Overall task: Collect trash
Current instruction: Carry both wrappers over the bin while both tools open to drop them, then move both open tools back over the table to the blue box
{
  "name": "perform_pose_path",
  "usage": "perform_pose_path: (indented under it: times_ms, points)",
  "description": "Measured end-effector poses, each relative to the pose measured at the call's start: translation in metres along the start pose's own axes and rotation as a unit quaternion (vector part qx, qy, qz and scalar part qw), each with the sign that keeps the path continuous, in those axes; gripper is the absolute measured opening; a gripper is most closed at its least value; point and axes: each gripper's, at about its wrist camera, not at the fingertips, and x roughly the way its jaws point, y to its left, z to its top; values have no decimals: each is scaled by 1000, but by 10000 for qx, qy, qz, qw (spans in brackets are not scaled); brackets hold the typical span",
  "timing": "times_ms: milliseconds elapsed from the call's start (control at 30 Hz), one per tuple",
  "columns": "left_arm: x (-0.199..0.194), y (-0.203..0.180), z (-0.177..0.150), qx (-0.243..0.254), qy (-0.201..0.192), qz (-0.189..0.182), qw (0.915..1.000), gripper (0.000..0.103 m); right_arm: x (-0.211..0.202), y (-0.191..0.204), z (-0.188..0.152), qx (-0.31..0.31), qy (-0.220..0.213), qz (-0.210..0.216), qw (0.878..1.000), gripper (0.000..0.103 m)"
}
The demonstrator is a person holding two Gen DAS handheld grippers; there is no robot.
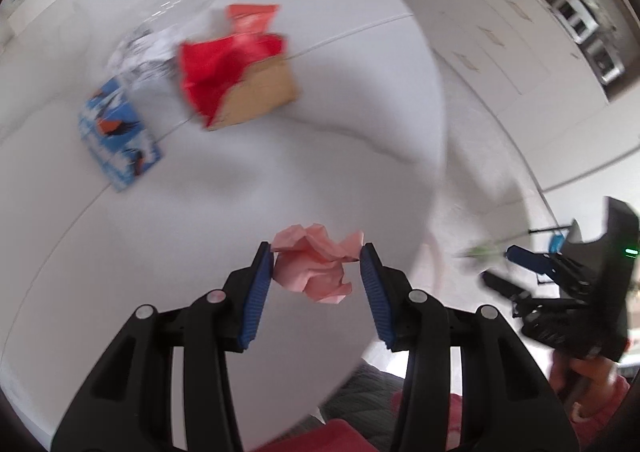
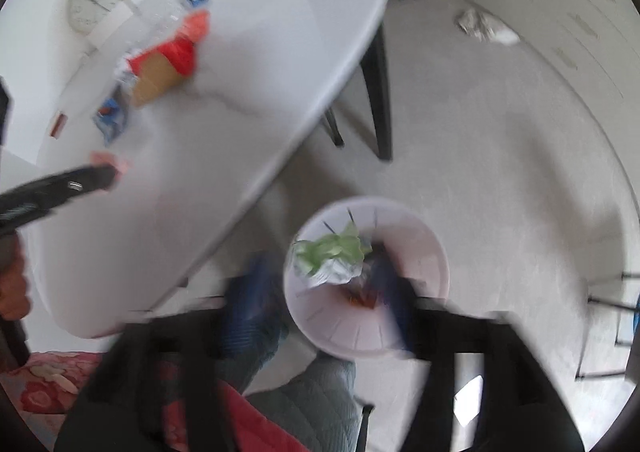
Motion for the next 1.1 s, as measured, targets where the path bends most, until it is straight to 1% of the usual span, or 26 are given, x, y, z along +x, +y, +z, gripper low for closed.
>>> perform_pose_path:
  times_ms: [67,200,300,400,533,567,633,667,700,867,1000,1100]
  points:
    - [0,-26,-3,252,31,-130,9996,44,0,-9,-6,172,-29,-79,9998,98]
    - [7,-62,-7,682,96,-279,9972,45,-3,-33,-18,523,9,-169,9985,98]
    - [12,-92,-13,1039,197,-354,9938,45,-9,-51,-27,705,-74,-323,9970,100]
    - [20,-125,-23,1401,343,-476,9884,45,-16,-68,-36,878,-119,-446,9951,100]
    - [34,-152,-23,1637,470,-626,9834,46,-24,-93,-49,1161,-156,-587,9914,100]
    - [36,-159,-23,1679,497,-669,9823,49,-25,-98,-52,1230,-160,-614,9904,100]
    - [38,-168,-25,1711,523,-671,9816,66,-28,-106,-57,1330,-169,-635,9889,100]
    - [38,-172,-26,1726,507,-612,9818,85,-28,-110,-58,1377,-172,-639,9883,100]
    - [38,-174,-27,1741,454,-504,9824,93,-28,-114,-61,1441,-176,-634,9874,100]
    - [36,-175,-27,1676,433,-498,9837,94,-29,-118,-65,1591,-185,-559,9855,100]
    - [35,-167,-27,1531,465,-489,9859,95,-30,-113,-66,1499,-181,-583,9868,100]
    - [25,-153,-30,1450,421,-439,9876,95,-29,-107,-64,1446,-160,-568,9877,100]
